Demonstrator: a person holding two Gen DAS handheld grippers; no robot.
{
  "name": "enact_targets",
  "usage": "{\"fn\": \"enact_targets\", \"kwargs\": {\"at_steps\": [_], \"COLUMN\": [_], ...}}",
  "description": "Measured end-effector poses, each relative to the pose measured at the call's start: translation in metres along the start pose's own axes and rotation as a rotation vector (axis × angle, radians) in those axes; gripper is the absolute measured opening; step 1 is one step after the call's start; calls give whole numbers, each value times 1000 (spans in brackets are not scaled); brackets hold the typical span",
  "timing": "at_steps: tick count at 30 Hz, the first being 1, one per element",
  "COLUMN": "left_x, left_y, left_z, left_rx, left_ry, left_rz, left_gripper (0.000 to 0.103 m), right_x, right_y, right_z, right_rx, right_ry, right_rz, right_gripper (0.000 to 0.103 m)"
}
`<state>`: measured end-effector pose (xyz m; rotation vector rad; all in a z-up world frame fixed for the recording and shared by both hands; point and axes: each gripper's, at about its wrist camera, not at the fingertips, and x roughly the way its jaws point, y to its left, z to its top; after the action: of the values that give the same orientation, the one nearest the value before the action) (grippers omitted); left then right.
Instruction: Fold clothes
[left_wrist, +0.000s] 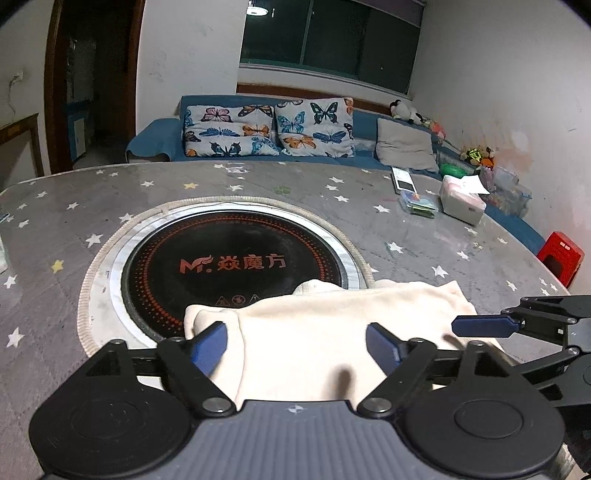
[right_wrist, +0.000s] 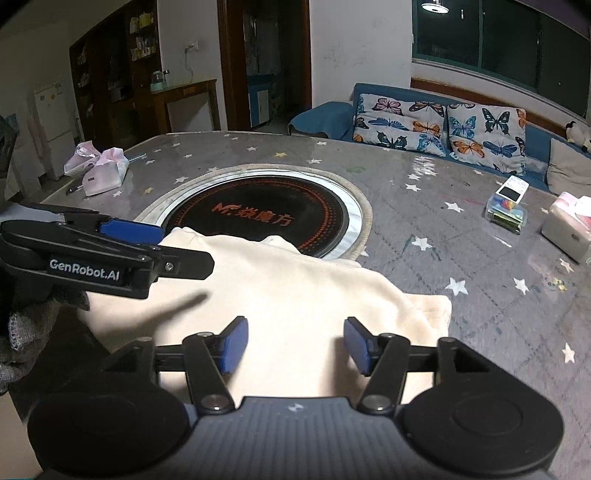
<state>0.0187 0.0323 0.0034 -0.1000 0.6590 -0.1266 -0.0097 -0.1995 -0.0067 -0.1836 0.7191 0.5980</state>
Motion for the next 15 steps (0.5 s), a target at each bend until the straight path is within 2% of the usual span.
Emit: {"fn": "enact_targets", "kwargs": {"at_steps": [11,13,15], "left_x": [-21,-25,-29], "left_y": [2,2,2], "left_z": [-9,-11,-13], "left_rx": [-22,-23,-26], "left_ry": [-44,-52,-61], "left_rz": [12,14,17], "left_gripper": [101,103,103], "right_x": [-18,-21,-24], "right_y": [12,13,15], "right_z": [-7,-7,-8], "right_rx": [-8,-9,-10], "right_ry": [-40,-49,-58], "right_rz": [-38,-47,-56], "right_gripper": [90,98,100]}}
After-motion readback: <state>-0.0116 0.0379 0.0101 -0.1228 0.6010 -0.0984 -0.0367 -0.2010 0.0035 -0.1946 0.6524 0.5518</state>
